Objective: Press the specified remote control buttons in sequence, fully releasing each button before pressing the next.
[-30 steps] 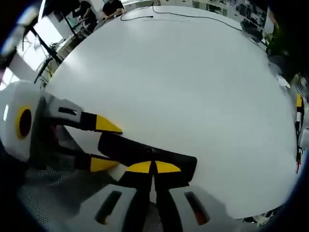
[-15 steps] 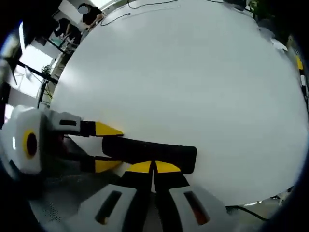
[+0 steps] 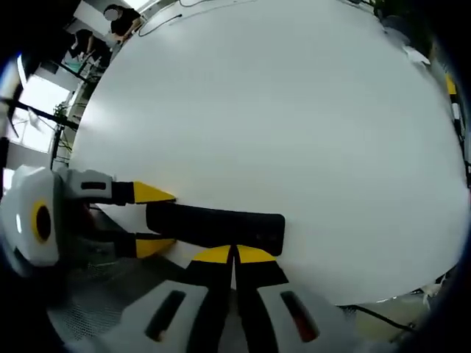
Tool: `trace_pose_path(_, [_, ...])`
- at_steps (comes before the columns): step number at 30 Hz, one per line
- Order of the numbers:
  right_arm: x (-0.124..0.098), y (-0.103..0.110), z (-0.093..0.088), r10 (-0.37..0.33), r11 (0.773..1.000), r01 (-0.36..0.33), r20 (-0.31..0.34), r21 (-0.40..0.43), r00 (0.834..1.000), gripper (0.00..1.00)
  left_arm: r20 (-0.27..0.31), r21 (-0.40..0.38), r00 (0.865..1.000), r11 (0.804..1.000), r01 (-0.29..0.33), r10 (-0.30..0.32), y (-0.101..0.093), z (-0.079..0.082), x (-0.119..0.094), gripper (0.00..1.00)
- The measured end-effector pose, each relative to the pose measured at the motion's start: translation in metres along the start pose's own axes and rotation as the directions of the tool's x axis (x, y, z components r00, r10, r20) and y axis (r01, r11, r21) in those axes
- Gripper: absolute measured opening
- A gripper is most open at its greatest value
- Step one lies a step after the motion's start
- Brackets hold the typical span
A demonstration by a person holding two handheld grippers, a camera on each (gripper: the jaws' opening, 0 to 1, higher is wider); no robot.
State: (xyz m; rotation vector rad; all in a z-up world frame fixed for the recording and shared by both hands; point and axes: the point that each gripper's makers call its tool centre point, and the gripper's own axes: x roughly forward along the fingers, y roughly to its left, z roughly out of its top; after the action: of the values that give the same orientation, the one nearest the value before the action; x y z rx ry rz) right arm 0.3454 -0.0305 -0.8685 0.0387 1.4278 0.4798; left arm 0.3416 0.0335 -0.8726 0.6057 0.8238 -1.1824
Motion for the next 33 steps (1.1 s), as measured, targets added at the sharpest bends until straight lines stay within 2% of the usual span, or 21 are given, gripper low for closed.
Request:
trace_pose_path(7, [0.0008,0.0006,0.0006,-0.015,0.999,0.015,0.019,-0.045,1.000,0.00,0.015,-0.012,1.000,1.000,-0.008,0.008,0.0002,0.0006,0.0002,0.26])
trace_pose_path(8, [0.0008,0.0011,0.0006,-0.015,0.998,0.017,0.024,-0.059,1.000,0.00,0.014,-0.017,1.000,1.000,-0.011,0.012,0.0001,0.0007,0.0003,0.26])
trace_pose_path(10, [0.0016,0.0013,0.0006,-0.030,0.990,0.035,0.038,-0.137,0.999,0.00,0.019,-0.024,1.000,1.000,-0.018,0.018,0.0002,0.0007,0.0003,0.26])
trace_pose_path(12, [0.0023,0.0016,-0.0003,-0.042,0.985,0.050,0.053,-0.166,0.998,0.00,0.020,-0.023,1.000,1.000,-0.020,0.020,0.0000,0.0009,0.0003,0.26])
trace_pose_path(14, [0.0018,0.0013,-0.0002,-0.031,0.989,0.039,0.059,-0.143,0.998,0.00,0.020,-0.021,1.000,1.000,-0.020,0.021,-0.0004,0.0009,0.0001,0.26])
trace_pose_path(16, [0.0022,0.0016,0.0006,-0.017,0.998,0.020,0.048,-0.067,0.999,0.00,0.019,-0.021,1.000,1.000,-0.020,0.021,-0.0003,0.0008,0.0000,0.26])
trace_pose_path(19, [0.0020,0.0027,0.0005,-0.022,0.995,0.025,0.033,-0.096,0.999,0.00,0.013,-0.016,1.000,1.000,-0.023,0.023,-0.0003,0.0009,0.0001,0.26])
trace_pose_path(23, [0.0018,0.0033,0.0001,-0.073,0.983,0.075,0.021,-0.169,0.997,0.00,0.012,-0.015,1.000,1.000,-0.016,0.017,-0.0001,0.0011,-0.0001,0.26])
trace_pose_path(26, [0.0024,0.0038,0.0005,-0.090,0.981,0.094,0.026,-0.167,0.996,0.00,0.011,-0.009,1.000,1.000,-0.011,0.011,0.0000,0.0012,0.0002,0.26])
trace_pose_path(28, [0.0025,0.0028,0.0012,-0.110,0.973,0.113,0.028,-0.202,0.994,0.00,0.010,-0.004,1.000,1.000,-0.007,0.007,-0.0001,0.0013,0.0004,0.26])
trace_pose_path(31, [0.0024,0.0020,0.0012,-0.114,0.971,0.118,0.030,-0.209,0.993,0.00,0.009,-0.001,1.000,1.000,-0.006,0.006,-0.0002,0.0015,0.0005,0.26])
trace_pose_path(33, [0.0027,0.0022,0.0012,-0.123,0.955,0.129,0.039,-0.268,0.992,0.00,0.008,-0.001,1.000,1.000,-0.005,0.005,-0.0004,0.0015,0.0006,0.26])
